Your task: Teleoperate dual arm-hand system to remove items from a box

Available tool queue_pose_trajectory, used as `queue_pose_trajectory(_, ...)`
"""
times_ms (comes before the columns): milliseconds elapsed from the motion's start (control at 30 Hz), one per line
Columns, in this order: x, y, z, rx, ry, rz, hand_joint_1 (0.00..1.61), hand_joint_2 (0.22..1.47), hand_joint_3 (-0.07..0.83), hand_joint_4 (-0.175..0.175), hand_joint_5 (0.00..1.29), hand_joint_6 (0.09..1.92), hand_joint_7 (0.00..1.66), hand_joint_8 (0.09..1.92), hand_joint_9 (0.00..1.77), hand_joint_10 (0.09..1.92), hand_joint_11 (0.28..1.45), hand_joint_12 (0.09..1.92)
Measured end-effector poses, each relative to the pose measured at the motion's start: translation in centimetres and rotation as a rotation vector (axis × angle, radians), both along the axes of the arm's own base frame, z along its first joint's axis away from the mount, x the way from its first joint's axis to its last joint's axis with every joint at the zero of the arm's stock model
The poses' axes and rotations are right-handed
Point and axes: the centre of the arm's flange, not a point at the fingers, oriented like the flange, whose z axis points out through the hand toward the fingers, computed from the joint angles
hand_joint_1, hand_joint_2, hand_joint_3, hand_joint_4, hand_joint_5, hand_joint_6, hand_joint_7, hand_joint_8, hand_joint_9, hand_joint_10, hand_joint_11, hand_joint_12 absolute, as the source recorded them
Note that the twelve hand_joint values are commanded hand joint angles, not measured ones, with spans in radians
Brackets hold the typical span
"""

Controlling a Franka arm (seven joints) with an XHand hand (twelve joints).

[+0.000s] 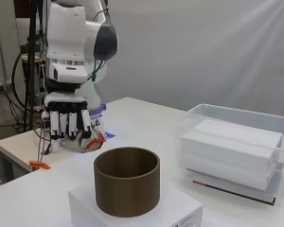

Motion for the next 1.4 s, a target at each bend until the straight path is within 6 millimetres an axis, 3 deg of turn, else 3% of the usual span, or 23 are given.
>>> queue_pose_trajectory(167,0.8,0.9,0.1,-0.016,0.016,-0.020,1.00,1.15,-0.003,0.175,0.92,1.12,1.40,1.92,1.57,1.92,1.15,1.73)
queue_pose_trajectory(367,5.9,8.4,2.8,-0.045,-0.009,0.035,1.00,1.14,-0.001,0.175,0.92,1.13,1.39,1.92,1.55,1.92,1.15,1.72)
queue_pose_trajectory(533,5.9,8.3,2.8,-0.058,-0.013,0.085,1.00,1.15,0.001,0.175,0.91,1.15,1.36,1.92,1.53,1.92,1.12,1.72)
queue_pose_trajectory(567,5.9,8.1,2.8,-0.063,-0.016,0.101,0.91,1.14,-0.001,0.120,0.86,0.88,1.35,1.92,1.52,1.92,1.10,1.74)
queue_pose_trajectory(600,5.9,8.0,2.7,-0.063,-0.015,0.109,0.77,1.11,-0.003,0.027,0.72,0.54,1.19,1.88,1.38,1.87,0.96,1.68)
queue_pose_trajectory(633,5.9,7.8,2.7,-0.050,-0.011,0.107,0.66,1.10,-0.003,-0.040,0.60,0.30,1.01,1.74,1.20,1.75,0.79,1.55)
queue_pose_trajectory(700,5.7,8.0,3.2,0.018,0.018,0.091,0.54,1.10,0.000,-0.086,0.51,0.09,0.84,1.54,1.01,1.58,0.63,1.36)
queue_pose_trajectory(800,5.2,8.7,3.1,0.078,0.100,0.090,0.47,1.13,0.002,-0.090,0.48,0.09,0.83,1.24,0.95,1.25,0.57,1.02)
queue_pose_trajectory(867,5.7,9.4,1.6,0.090,0.135,0.118,0.45,1.13,0.000,-0.086,0.47,0.09,0.88,0.86,0.97,0.84,0.62,0.58)
queue_pose_trajectory(933,6.3,10.1,-0.2,0.116,0.164,0.128,0.45,1.14,0.000,-0.077,0.48,0.09,0.93,0.60,1.01,0.54,0.69,0.23)
queue_pose_trajectory(967,6.3,10.1,-0.7,0.125,0.172,0.125,0.42,1.14,-0.001,-0.067,0.49,0.09,0.90,0.41,0.95,0.35,0.64,0.12)
queue_pose_trajectory(1033,5.9,9.6,-0.4,0.127,0.171,0.103,0.36,1.12,-0.002,-0.055,0.45,0.09,0.81,0.13,0.78,0.10,0.48,0.09)
queue_pose_trajectory(1100,4.3,7.5,2.0,0.101,0.133,0.051,0.33,1.12,0.000,-0.045,0.44,0.09,0.85,0.09,0.81,0.09,0.45,0.09)
queue_pose_trajectory(1200,0.4,2.7,5.9,0.071,0.063,-0.062,0.32,1.13,0.002,-0.034,0.45,0.09,0.89,0.09,0.91,0.09,0.51,0.09)
queue_pose_trajectory(1267,-0.9,0.9,7.4,0.058,0.034,-0.098,0.32,1.14,0.002,-0.034,0.45,0.09,0.95,0.09,1.01,0.09,0.59,0.09)
queue_pose_trajectory(1300,-0.6,1.2,7.6,0.054,0.030,-0.092,0.33,1.14,0.001,-0.035,0.47,0.09,1.03,0.09,1.12,0.09,0.68,0.09)
queue_pose_trajectory(1333,0.3,2.2,7.6,0.053,0.032,-0.068,0.35,1.15,0.000,-0.032,0.50,0.09,1.09,0.09,1.17,0.21,0.75,0.09)
queue_pose_trajectory(1400,3.8,6.6,7.0,0.053,0.045,0.031,0.36,1.16,0.000,-0.024,0.56,0.09,1.12,0.18,1.11,0.61,0.81,0.14)
